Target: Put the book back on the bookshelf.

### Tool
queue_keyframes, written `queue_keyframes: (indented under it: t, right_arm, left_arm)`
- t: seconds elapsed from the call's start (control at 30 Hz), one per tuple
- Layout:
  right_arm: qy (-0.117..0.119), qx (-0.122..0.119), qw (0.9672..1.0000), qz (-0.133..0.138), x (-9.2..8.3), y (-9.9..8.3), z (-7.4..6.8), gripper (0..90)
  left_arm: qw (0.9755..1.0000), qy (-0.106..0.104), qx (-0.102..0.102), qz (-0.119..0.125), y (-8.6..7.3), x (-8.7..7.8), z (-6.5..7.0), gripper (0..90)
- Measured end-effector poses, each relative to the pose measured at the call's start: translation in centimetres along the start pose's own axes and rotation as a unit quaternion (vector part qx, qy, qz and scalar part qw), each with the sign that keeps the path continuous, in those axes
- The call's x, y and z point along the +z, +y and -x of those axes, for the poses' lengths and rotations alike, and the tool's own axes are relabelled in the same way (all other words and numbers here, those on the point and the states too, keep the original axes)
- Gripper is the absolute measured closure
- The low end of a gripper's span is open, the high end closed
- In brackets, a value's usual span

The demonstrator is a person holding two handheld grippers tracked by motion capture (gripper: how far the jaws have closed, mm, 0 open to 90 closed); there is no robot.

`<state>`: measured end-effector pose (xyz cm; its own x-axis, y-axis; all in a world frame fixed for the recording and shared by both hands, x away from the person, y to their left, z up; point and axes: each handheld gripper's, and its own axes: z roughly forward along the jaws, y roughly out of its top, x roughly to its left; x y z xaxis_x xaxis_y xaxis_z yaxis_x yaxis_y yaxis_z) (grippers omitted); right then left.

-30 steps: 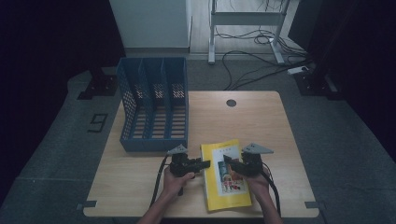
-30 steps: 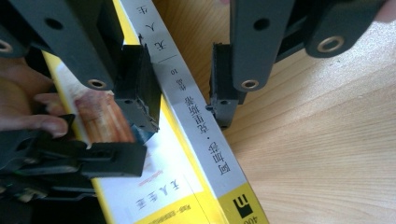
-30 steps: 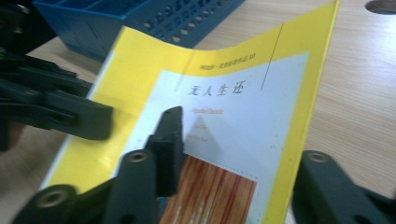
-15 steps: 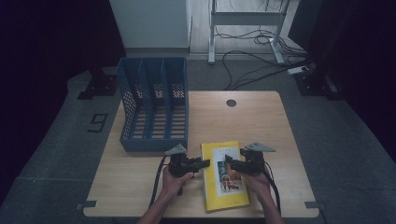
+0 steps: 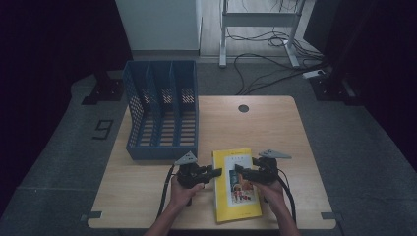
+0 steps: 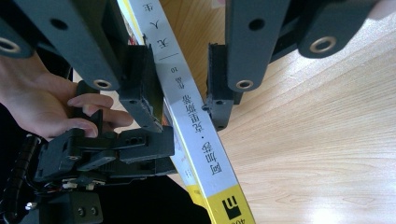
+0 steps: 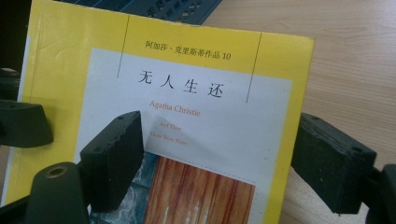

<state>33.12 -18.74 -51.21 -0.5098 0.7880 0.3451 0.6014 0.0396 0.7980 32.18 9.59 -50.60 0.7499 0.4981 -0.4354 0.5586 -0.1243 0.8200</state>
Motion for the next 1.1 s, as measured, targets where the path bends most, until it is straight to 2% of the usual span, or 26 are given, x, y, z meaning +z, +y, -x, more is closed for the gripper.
queue_keyframes:
  t: [0.23, 0.47, 0.6, 0.63, 0.77, 0.93, 1.1]
  right_arm:
    - [0.015, 0.007, 0.9999, 0.0, 0.3, -0.1, 0.1, 14.1]
    - [0.016, 0.007, 0.9998, 0.0, 0.2, -0.1, 0.0, 15.3]
    - [0.014, 0.0, 0.9998, 0.014, -0.5, 0.2, -0.3, 18.1]
    - [0.013, -0.007, 0.9997, 0.02, -0.9, 0.4, -0.7, 18.1]
    - [0.005, -0.023, 0.9992, 0.032, -1.6, 0.9, -1.5, 18.1]
    - [-0.005, -0.035, 0.9987, 0.037, -2.0, 1.1, -2.1, 18.2]
    - [-0.012, -0.047, 0.9972, 0.058, -2.5, 1.2, -2.7, 21.5]
  left_arm:
    - [1.0, 0.001, 0.004, 0.001, 0.0, 0.0, 0.1, 67.8]
    - [1.0, -0.003, 0.003, 0.003, 0.1, -0.1, 0.1, 68.3]
    - [0.9998, -0.01, 0.004, 0.014, 0.4, -0.7, 0.5, 70.0]
    - [0.9997, -0.008, 0.016, 0.017, 0.7, -1.0, 0.9, 70.4]
    - [0.9992, -0.009, 0.031, 0.025, 1.0, -1.5, 1.6, 71.3]
    - [0.9989, -0.012, 0.034, 0.029, 1.1, -1.7, 1.7, 71.9]
    - [0.9985, -0.019, 0.039, 0.032, 1.4, -2.1, 2.0, 71.8]
